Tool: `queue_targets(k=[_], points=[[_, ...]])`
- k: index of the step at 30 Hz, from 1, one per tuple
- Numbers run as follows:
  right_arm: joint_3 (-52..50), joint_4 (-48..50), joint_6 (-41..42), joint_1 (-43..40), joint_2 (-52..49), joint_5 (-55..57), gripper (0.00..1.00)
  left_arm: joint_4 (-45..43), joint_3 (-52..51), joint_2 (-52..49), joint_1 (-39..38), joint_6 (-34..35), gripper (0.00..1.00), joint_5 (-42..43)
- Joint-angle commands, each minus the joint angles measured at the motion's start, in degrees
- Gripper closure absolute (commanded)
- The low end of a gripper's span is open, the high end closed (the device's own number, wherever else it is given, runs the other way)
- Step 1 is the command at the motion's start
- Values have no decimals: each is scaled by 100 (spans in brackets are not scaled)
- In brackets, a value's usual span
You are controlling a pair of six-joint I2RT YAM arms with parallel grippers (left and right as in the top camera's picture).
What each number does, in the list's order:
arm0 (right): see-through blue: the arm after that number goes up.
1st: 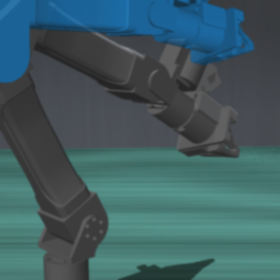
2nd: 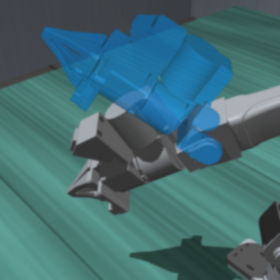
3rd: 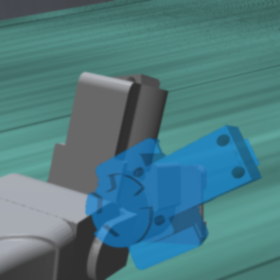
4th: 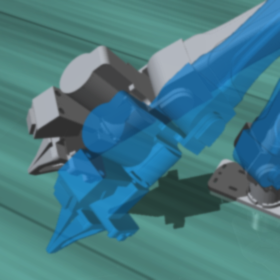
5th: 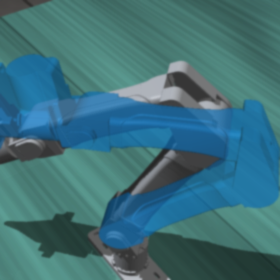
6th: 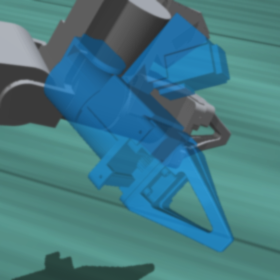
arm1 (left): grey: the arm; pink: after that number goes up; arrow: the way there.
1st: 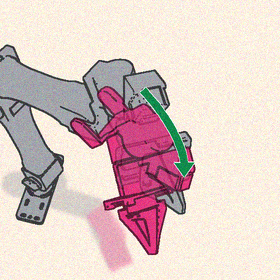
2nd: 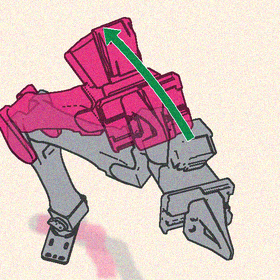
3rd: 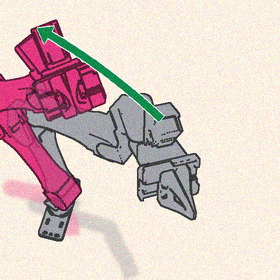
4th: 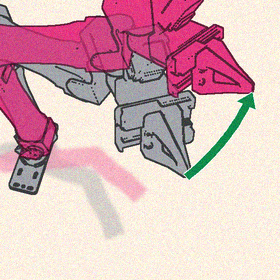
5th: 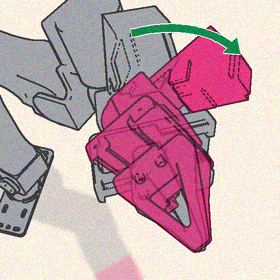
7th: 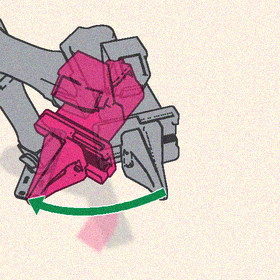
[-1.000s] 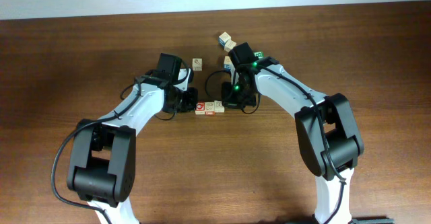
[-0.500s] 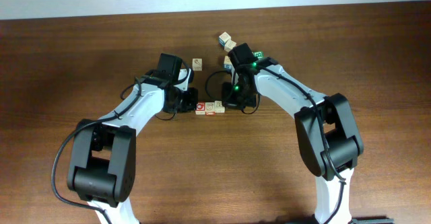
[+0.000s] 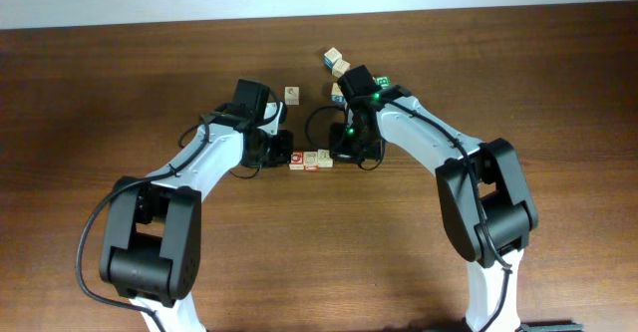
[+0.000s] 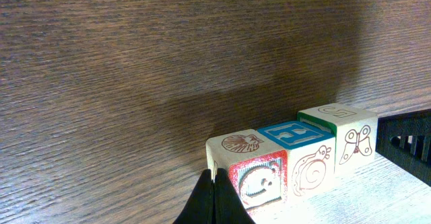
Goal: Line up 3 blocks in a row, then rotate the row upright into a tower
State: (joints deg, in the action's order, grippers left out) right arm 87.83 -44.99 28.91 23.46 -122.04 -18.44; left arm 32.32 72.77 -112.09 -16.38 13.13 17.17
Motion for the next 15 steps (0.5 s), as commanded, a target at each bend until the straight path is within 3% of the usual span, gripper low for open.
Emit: queue_targets(k=[1, 15], points=[[-68, -17, 55, 59, 166, 7, 96, 9, 105, -46, -13, 59, 100, 61], [-177, 33, -11, -179, 166, -636, 96, 13, 105, -46, -13, 57, 100, 61]])
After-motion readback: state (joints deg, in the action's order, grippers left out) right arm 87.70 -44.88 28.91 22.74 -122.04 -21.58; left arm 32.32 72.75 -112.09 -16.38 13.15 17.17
